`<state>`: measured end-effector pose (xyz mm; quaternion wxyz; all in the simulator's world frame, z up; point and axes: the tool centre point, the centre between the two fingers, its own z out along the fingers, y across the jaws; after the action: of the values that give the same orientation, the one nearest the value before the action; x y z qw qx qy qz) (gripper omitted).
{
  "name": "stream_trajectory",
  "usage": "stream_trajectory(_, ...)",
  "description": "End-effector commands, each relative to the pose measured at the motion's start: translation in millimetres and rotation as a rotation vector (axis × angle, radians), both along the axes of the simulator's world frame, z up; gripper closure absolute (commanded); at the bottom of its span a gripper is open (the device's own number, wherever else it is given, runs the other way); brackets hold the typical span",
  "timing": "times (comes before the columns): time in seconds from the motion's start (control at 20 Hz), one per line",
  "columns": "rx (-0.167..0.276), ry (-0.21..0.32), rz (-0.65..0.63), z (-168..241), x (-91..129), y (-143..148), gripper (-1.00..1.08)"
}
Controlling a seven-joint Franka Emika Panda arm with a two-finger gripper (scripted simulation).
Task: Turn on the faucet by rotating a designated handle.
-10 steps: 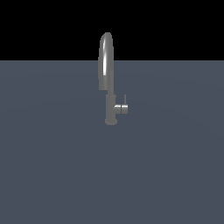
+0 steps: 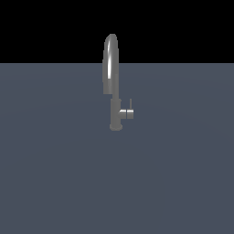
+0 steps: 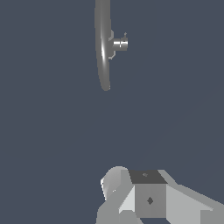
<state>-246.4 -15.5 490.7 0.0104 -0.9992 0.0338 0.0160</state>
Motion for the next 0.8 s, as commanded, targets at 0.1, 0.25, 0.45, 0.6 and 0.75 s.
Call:
stream_trajectory(0.1,0.028,0.026,-0.028,-2.5,12.2,0.9,1.08)
stream_trajectory(0.25,0.054,0.05,-0.055,-5.0,23.9,1.5,1.08)
stream_trajectory(0.45,0.1,0.092,-0.101,-9.9,43.8,1.9,1.08)
stream_trajectory(0.6,0.14,0.128,-0.142,-14.9,61.3,1.7,1.08)
stream_trajectory(0.75,0.182,0.166,-0.183,-20.6,79.1,1.0,1.08)
